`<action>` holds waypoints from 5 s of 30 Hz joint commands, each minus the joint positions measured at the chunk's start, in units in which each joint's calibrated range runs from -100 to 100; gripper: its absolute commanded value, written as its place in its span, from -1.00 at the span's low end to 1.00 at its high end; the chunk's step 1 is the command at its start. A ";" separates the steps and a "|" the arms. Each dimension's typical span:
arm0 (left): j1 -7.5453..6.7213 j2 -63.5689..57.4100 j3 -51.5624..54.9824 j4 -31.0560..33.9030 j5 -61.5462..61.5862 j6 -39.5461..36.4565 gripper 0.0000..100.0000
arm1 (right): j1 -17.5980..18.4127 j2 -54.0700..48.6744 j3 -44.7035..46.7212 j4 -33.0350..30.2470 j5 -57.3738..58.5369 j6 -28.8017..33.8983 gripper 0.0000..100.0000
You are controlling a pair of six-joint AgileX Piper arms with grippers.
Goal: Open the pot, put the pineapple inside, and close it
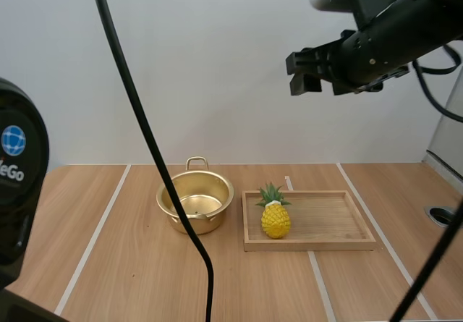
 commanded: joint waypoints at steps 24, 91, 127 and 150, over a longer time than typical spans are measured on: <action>-0.17 -0.04 0.02 2.12 -2.26 0.42 -1.00 | 4.21 39.12 0.51 -2.28 1.48 -5.10 1.00; -0.17 -0.04 0.02 1.76 -1.57 0.42 -1.00 | 7.75 37.51 10.95 -15.36 -13.59 -5.03 1.00; -0.17 -0.04 0.02 1.76 0.97 0.42 -1.00 | 9.17 43.67 10.95 -14.50 -17.30 -7.31 -1.00; -0.17 -0.04 0.02 2.15 1.19 0.42 -1.00 | 9.17 8.24 2.81 -10.66 -59.48 -0.94 -1.00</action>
